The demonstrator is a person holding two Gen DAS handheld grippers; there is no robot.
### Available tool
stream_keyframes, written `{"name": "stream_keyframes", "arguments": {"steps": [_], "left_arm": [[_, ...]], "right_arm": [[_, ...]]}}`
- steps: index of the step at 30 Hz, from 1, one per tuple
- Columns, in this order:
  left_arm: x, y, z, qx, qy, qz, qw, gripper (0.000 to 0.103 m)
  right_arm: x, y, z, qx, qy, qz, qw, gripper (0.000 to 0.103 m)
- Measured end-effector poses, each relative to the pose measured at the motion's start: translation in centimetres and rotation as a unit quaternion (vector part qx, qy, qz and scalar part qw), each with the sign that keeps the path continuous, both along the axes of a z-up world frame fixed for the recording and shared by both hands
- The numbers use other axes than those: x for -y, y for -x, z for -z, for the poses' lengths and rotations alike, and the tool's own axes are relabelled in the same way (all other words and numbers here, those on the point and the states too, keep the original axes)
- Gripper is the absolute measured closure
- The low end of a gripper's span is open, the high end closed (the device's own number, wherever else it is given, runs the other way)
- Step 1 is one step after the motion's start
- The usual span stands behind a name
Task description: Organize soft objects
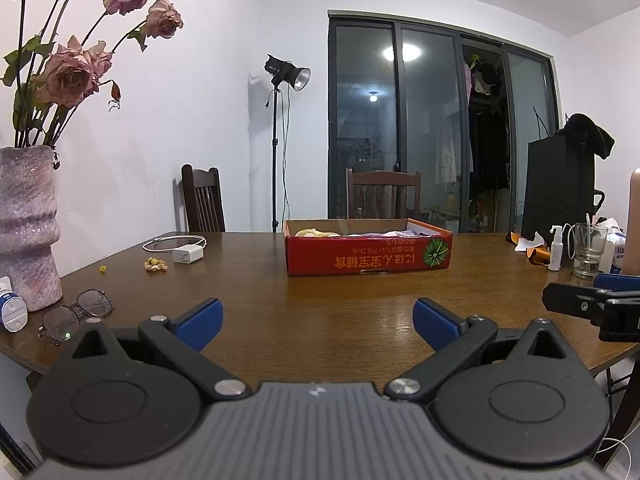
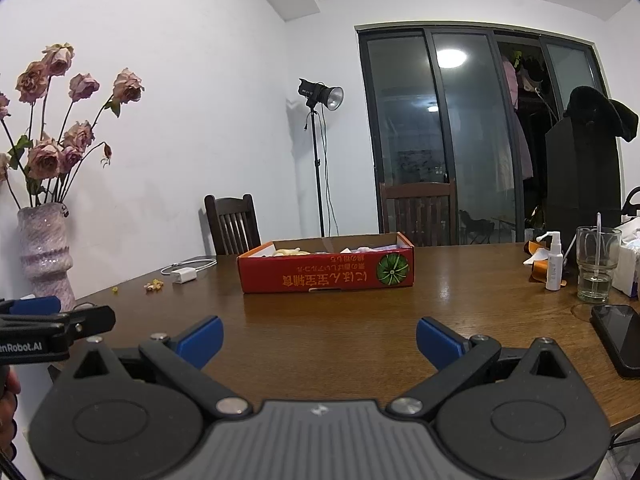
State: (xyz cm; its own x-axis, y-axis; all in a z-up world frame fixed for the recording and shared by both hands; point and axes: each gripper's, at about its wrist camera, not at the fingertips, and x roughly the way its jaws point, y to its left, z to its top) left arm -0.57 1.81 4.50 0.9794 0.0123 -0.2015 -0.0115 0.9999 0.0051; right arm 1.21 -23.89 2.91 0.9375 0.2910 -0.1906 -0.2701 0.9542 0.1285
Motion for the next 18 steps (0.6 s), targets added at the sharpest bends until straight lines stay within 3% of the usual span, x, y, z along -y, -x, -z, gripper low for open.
{"name": "stream_keyframes", "arguments": {"steps": [18], "left_arm": [[-0.15, -0.08, -0.09, -0.006, 0.006, 0.005, 0.9999, 0.000]], "right_arm": [[-0.39, 0.49, -0.21, 0.018, 0.004, -0.009, 1.000, 0.000]]}}
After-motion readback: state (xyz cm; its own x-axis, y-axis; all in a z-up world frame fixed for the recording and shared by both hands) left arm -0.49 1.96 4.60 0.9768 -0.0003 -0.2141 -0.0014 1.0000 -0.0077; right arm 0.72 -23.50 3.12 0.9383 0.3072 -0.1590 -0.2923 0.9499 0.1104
